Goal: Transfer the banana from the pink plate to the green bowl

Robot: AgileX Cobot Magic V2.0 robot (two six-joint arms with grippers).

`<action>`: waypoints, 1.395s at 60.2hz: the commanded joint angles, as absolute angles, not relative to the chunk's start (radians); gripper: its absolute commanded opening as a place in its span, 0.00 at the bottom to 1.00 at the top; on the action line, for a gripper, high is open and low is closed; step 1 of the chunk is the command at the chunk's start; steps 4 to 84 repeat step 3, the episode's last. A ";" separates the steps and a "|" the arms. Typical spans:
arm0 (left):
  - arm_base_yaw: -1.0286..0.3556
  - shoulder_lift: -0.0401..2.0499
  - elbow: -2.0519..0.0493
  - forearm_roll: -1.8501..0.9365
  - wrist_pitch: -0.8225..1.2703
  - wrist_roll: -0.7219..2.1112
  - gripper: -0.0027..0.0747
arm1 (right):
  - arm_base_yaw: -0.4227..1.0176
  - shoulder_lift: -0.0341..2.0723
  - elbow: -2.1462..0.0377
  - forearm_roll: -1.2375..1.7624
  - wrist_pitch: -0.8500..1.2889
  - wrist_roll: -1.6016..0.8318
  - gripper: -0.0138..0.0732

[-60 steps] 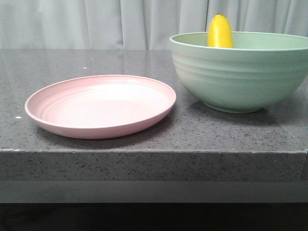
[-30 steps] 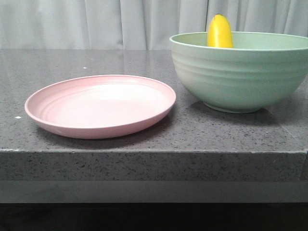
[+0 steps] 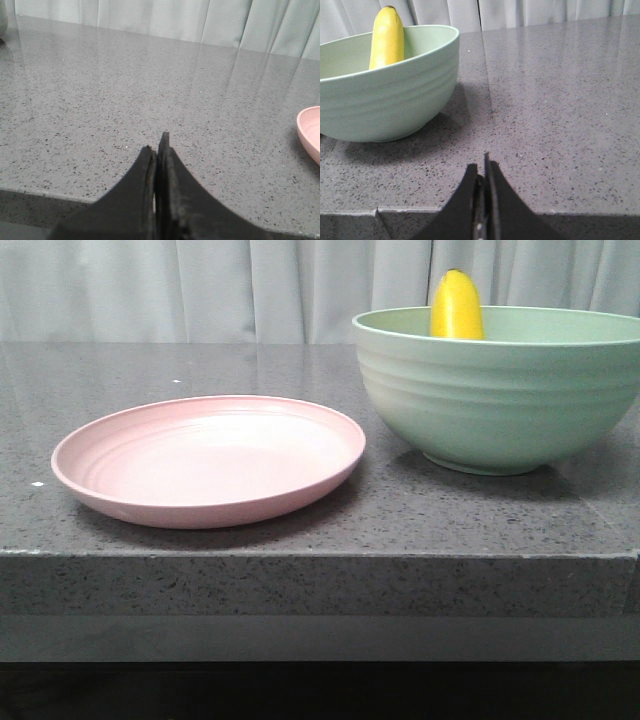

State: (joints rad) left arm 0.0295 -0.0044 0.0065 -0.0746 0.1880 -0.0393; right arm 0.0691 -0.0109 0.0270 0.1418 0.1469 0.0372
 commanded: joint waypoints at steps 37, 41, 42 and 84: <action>0.031 -0.024 0.010 -0.081 0.103 -0.045 0.01 | 0.064 -0.034 0.027 0.135 0.076 0.038 0.09; 0.031 -0.024 0.010 -0.081 0.103 -0.045 0.01 | 0.064 -0.034 0.027 0.135 0.076 0.038 0.09; 0.031 -0.024 0.010 -0.081 0.103 -0.045 0.01 | 0.064 -0.034 0.027 0.135 0.076 0.038 0.09; 0.031 -0.024 0.010 -0.081 0.103 -0.045 0.01 | 0.064 -0.034 0.027 0.135 0.076 0.038 0.09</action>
